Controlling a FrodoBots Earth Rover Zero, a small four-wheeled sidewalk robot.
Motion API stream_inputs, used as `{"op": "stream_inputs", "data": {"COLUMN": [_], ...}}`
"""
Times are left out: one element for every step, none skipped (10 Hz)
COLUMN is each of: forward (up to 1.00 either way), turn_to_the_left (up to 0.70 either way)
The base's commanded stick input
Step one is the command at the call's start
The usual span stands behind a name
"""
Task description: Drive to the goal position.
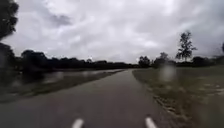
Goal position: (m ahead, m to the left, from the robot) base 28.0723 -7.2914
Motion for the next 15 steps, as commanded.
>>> {"op": "stream_inputs", "data": {"forward": [0.84,0.84,0.84,0.84,0.84,0.84,0.84,0.84,0.84,0.84,0.84,0.84,0.84,0.84,0.84], "turn_to_the_left": [0.03,0.03,0.03,0.03,0.03,0.03,0.03,0.03,0.03,0.03,0.03,0.03,0.03,0.03,0.03]}}
